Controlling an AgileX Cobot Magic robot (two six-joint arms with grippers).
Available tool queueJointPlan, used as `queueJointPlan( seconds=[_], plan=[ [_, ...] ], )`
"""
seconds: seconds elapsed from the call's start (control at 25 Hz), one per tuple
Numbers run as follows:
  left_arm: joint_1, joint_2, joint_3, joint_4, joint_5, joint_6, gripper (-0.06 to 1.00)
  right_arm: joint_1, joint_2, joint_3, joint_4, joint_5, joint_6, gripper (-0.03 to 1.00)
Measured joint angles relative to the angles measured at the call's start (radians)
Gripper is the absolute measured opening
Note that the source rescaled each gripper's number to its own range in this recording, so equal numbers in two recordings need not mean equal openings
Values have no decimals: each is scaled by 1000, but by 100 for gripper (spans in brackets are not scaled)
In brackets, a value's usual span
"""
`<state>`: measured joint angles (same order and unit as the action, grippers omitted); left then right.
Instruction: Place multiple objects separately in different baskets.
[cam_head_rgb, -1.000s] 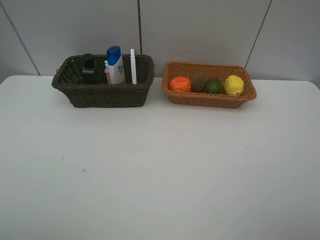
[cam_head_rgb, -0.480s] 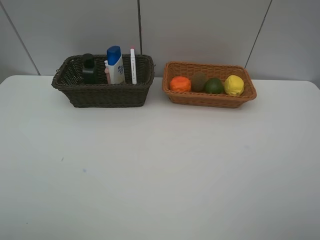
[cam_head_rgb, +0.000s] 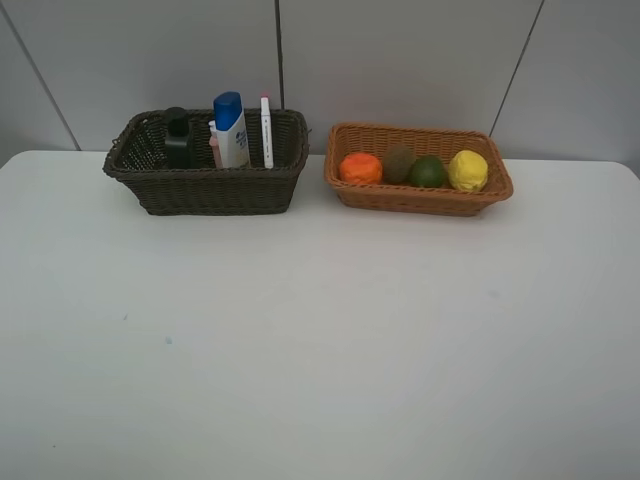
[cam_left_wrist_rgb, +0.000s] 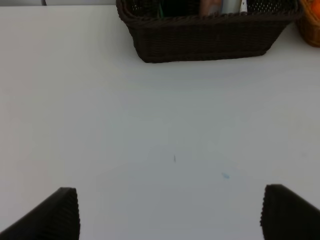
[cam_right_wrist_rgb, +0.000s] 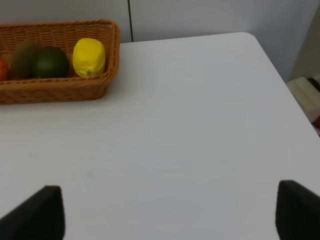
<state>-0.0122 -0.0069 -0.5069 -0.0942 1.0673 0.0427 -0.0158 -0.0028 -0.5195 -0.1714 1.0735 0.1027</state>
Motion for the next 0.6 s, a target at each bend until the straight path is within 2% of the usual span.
queueJointPlan(
  seconds=[0.6],
  plan=[
    [0,0,0,0,0,0,95,0,0,0,0,0,0,100]
  ],
)
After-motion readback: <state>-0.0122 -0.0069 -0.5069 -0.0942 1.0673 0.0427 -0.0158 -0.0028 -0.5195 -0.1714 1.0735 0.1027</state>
